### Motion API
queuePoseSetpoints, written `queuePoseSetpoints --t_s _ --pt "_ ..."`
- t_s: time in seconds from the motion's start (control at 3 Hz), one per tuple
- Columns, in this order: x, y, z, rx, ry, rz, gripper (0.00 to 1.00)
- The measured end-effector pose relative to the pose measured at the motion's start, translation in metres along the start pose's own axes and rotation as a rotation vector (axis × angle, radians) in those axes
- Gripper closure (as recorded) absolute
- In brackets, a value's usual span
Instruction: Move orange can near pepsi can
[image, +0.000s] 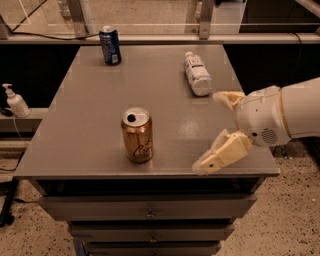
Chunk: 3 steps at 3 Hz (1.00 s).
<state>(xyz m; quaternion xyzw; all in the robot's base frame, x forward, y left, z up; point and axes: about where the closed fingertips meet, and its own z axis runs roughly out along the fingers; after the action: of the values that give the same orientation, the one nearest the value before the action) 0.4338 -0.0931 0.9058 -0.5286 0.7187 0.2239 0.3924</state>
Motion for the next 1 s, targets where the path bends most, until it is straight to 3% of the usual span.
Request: queuePoseSetpoints --t_s 0.33,1.0 --pt "-0.0145 0.0037 0.0044 -0.007 -0.046 0.011 0.0" --pt "-0.0176 0.0037 0.0018 0.002 -0.06 0.005 0.0"
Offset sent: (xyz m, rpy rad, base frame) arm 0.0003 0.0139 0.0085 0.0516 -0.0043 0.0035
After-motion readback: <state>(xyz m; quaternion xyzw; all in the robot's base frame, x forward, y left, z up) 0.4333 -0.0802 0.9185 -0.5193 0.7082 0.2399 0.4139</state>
